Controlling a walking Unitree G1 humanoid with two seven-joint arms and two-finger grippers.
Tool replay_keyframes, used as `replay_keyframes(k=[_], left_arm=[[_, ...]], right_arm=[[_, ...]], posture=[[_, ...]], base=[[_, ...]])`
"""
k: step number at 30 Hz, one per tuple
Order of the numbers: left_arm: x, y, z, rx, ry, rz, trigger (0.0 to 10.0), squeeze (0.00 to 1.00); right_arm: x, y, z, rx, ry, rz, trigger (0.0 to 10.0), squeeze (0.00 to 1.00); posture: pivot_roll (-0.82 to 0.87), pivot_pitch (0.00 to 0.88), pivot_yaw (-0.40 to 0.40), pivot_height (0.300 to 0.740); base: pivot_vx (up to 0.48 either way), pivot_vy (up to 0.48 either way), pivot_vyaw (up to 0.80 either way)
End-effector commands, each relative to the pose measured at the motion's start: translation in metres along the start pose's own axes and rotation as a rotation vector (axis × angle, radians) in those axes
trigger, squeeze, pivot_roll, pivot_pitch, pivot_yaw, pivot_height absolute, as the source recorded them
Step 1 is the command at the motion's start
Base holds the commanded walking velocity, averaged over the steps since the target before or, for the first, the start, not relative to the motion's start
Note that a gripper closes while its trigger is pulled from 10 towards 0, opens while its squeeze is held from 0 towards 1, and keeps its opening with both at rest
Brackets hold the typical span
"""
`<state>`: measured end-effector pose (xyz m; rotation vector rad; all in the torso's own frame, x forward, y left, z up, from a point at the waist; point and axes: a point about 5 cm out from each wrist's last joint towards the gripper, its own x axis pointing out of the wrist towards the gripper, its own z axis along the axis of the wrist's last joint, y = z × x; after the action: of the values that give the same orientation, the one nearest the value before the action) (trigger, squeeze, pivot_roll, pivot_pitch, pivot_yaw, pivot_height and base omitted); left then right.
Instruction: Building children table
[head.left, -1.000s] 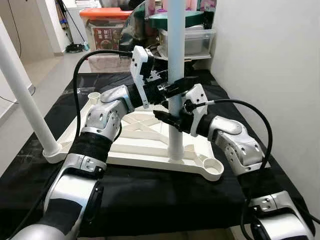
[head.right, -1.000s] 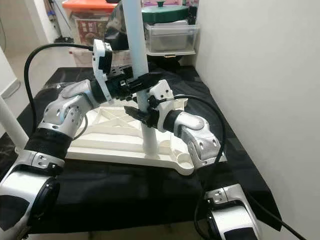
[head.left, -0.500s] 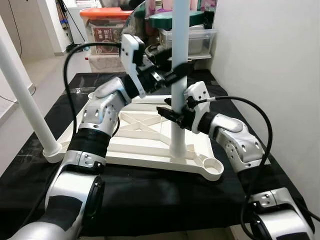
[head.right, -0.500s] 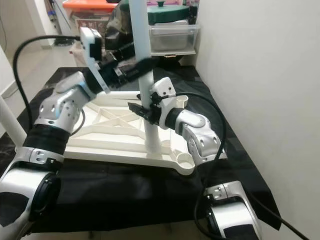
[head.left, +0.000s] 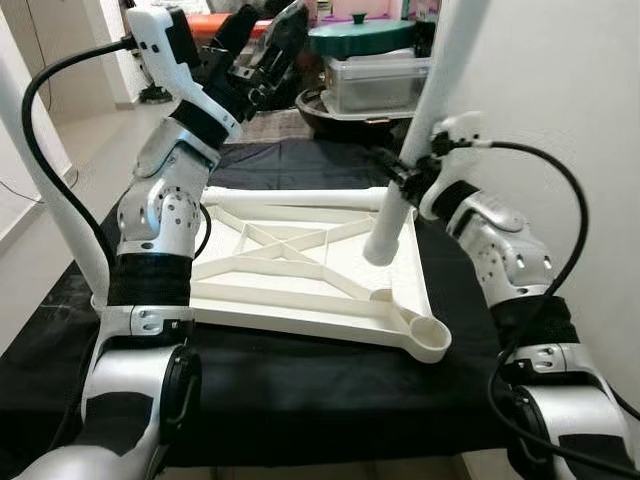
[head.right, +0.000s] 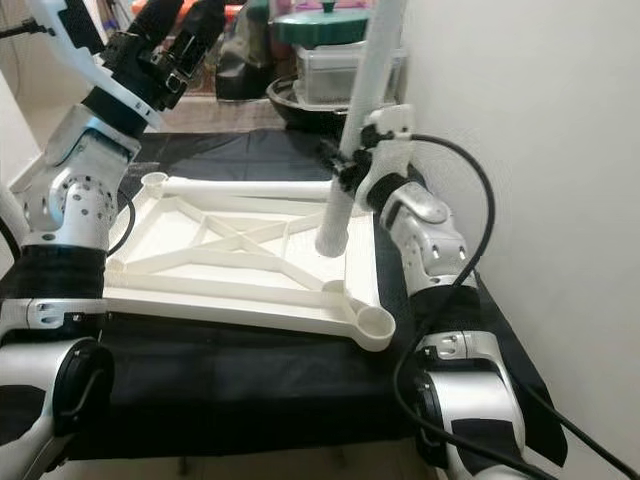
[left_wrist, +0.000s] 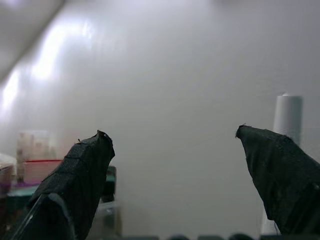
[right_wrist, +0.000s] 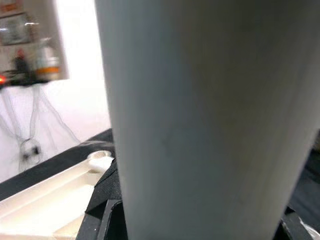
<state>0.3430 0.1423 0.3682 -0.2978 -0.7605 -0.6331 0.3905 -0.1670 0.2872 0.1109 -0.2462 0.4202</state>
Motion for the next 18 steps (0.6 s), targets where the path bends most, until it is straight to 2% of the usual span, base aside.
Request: replay_keyframes(k=[1,3,4,5,6,7,8,9,10,11,12,13,14,16,17,18], left_arm=[[-0.022,0.001,-0.019,0.013,0.1,0.038,10.0,0.0],[-0.022,0.001,-0.019,0.013,0.1,0.038,10.0,0.0],[-0.029,0.001,-0.025,0.016,0.127,0.046,10.0,0.0],[-0.044,-0.002,-0.039,0.042,0.212,0.021,10.0,0.77],[-0.054,-0.005,-0.049,0.056,0.271,0.002,10.0,0.77],[-0.066,-0.009,-0.059,0.107,0.336,-0.028,10.0,0.25],[-0.074,-0.013,-0.065,0.141,0.375,-0.049,10.0,0.25],[-0.074,-0.013,-0.065,0.141,0.375,-0.049,10.0,0.25],[-0.083,-0.015,-0.073,0.168,0.42,-0.063,10.0,0.0],[-0.083,-0.015,-0.073,0.168,0.42,-0.063,10.0,0.0],[-0.094,-0.017,-0.084,0.219,0.481,-0.079,10.0,0.0],[-0.094,-0.017,-0.084,0.219,0.481,-0.079,10.0,0.0],[-0.105,-0.019,-0.095,0.225,0.531,-0.073,10.0,0.33],[-0.105,-0.019,-0.095,0.225,0.531,-0.073,10.0,0.33],[-0.114,-0.021,-0.103,0.23,0.569,-0.084,10.0,1.0],[-0.114,-0.021,-0.103,0.23,0.569,-0.084,10.0,1.0]], right_arm=[[-0.002,-0.011,0.017,0.058,-0.092,-0.067,0.0,0.0],[-0.002,-0.011,0.017,0.058,-0.092,-0.067,0.0,0.0],[-0.002,-0.012,0.018,0.072,-0.1,-0.073,0.0,0.0],[-0.003,-0.008,0.018,0.085,-0.105,-0.041,0.0,0.0],[-0.003,-0.006,0.019,0.094,-0.108,-0.016,0.0,0.0],[-0.004,-0.003,0.019,0.104,-0.116,0.0,0.0,0.0],[-0.004,-0.002,0.019,0.111,-0.122,0.008,0.0,0.0],[-0.004,-0.002,0.019,0.111,-0.122,0.008,0.0,0.0],[-0.005,0.003,0.02,0.108,-0.126,0.047,0.0,0.0],[-0.005,0.003,0.02,0.108,-0.126,0.047,0.0,0.0],[-0.005,0.009,0.019,0.112,-0.126,0.086,0.0,0.0],[-0.005,0.009,0.019,0.112,-0.126,0.086,0.0,0.0],[-0.006,0.017,0.018,0.113,-0.129,0.13,0.0,0.0],[-0.006,0.017,0.018,0.113,-0.129,0.13,0.0,0.0],[-0.007,0.022,0.017,0.116,-0.13,0.155,0.0,0.0],[-0.007,0.022,0.017,0.116,-0.13,0.155,0.0,0.0]], posture=[[0.02,0.0,-0.015,0.74],[0.02,0.0,-0.015,0.74],[0.02,0.0,-0.015,0.74],[0.02,0.0,-0.017,0.74],[0.02,0.0,-0.017,0.74],[0.02,0.0,-0.017,0.74],[0.02,0.0,-0.017,0.74],[0.02,0.0,-0.017,0.74],[0.02,0.0,-0.02,0.74],[0.02,0.0,-0.02,0.74],[0.02,0.0,-0.021,0.74],[0.02,0.0,-0.021,0.74],[0.02,0.0,-0.021,0.74],[0.02,0.0,-0.021,0.74],[0.02,0.0,-0.021,0.74],[0.02,0.0,-0.021,0.74]], base=[[0.0,0.0,0.0],[0.0,0.0,0.0],[0.0,0.0,0.0],[0.0,0.0,0.0],[0.0,0.0,0.0],[0.0,0.0,0.0],[0.0,0.0,0.0],[0.0,0.0,0.0],[0.0,0.0,0.0],[0.0,0.0,0.0],[0.0,0.0,0.0],[0.0,0.0,0.0],[0.0,0.0,0.0],[0.0,0.0,0.0],[0.0,0.0,0.0],[0.0,0.0,0.0]])
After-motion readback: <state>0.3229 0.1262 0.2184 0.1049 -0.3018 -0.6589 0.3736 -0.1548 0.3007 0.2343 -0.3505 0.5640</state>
